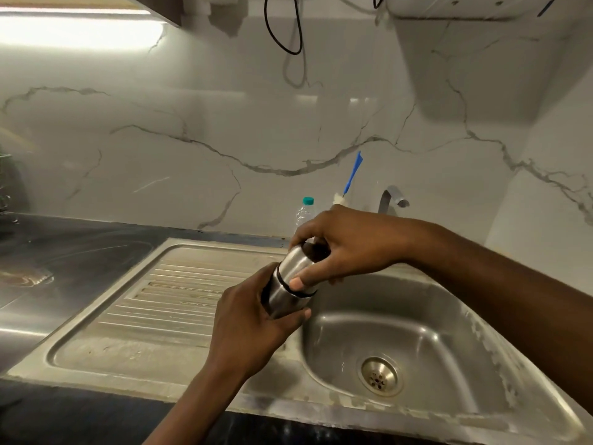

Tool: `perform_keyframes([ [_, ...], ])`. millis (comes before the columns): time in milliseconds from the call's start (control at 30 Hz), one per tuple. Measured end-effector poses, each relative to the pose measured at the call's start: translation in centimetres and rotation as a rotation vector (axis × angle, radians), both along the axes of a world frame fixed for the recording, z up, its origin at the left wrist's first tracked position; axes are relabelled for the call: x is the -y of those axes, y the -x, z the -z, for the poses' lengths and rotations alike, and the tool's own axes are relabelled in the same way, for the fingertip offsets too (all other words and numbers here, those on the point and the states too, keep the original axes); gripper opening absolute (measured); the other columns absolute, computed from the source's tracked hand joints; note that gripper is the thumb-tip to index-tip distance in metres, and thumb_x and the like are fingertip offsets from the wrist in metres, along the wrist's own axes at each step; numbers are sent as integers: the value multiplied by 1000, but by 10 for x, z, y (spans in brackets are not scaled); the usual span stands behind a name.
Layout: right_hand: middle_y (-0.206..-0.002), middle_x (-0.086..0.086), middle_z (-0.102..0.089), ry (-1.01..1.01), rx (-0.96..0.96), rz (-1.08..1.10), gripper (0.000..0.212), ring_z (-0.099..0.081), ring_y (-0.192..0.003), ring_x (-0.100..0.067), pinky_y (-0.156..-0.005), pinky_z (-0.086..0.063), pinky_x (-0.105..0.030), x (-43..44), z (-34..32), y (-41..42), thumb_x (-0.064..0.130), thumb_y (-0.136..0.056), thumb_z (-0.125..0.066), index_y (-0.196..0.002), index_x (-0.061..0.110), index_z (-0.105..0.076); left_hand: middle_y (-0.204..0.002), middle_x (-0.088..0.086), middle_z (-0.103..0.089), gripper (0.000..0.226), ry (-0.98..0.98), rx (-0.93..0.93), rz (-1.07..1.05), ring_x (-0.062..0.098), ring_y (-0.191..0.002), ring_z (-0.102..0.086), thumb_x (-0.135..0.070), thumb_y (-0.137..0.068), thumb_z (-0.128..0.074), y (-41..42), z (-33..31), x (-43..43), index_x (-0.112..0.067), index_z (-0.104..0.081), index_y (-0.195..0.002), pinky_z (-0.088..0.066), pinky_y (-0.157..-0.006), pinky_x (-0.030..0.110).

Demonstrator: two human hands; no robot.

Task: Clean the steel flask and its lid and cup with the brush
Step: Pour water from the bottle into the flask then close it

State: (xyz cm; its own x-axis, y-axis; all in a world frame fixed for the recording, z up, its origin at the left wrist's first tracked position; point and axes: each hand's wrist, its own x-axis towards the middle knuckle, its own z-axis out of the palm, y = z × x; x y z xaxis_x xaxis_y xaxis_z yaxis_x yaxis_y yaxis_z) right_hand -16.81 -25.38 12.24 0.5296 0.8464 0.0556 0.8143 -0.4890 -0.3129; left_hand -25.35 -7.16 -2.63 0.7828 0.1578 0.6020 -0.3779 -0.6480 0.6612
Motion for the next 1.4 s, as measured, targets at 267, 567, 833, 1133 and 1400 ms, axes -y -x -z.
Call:
perform_keyframes([
  [267,-88,14,-62,55,317,-26,49,-59,-74,-5,-67,-49,-27,1,11,4,75,-91,-56,-116,34,-57,-95,-31,-73,61,5,20,10,-4,-89,-70,-40,-69,-96,-1,-3,-2,-52,-65,-120,-54,-71,14],
  [567,-68,8,-56,-103,418,166,57,-54,-61,-9,-58,-46,-34,-8,34,7,86,-85,-47,-88,29,-49,-85,-30,-70,51,-20,21,-43,-3,-79,-68,-46,-70,-94,-1,-8,0,-45,-66,-112,-48,-64,12],
  [833,-100,19,-63,11,175,113,55,-62,-90,-5,-74,-47,-23,2,9,5,83,-84,-57,-118,40,-61,-88,-33,-71,58,-8,0,-33,-6,-85,-68,-43,-66,-97,-2,-7,-4,-50,-66,-114,-47,-67,8],
  [1133,-90,9,-72,-85,65,58,48,-71,-75,-4,-69,-58,-27,5,3,-2,64,-87,-72,-113,23,-70,-91,-32,-71,65,-39,-1,-53,-7,-89,-68,-49,-67,-95,0,-9,-3,-51,-64,-124,-50,-71,13],
  [1400,-97,15,-68,-2,192,64,48,-63,-83,-1,-73,-50,-24,6,7,3,69,-90,-65,-119,31,-69,-90,-29,-72,62,-54,-23,-48,-6,-87,-68,-48,-67,-94,0,-8,-3,-44,-67,-122,-48,-69,11],
])
